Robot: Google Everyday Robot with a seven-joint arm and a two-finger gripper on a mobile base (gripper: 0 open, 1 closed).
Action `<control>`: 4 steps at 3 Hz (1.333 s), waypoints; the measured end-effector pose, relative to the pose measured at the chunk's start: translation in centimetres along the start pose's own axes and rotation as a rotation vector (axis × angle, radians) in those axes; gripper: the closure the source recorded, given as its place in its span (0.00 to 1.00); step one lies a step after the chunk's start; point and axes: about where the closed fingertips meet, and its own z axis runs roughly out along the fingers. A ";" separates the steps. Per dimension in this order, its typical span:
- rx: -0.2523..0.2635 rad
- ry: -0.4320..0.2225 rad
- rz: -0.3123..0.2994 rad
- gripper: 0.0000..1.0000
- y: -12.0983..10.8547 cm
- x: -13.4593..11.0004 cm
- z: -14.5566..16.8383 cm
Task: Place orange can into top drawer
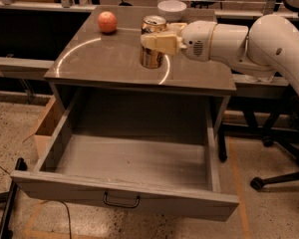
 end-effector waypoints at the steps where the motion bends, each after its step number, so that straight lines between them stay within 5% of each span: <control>1: 0.003 -0.002 0.000 1.00 -0.1 0.0 0.0; 4: -0.173 -0.003 0.096 1.00 7.4 0.6 1.3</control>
Offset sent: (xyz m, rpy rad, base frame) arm -0.0411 0.0299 -0.0067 0.0397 0.0700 0.1572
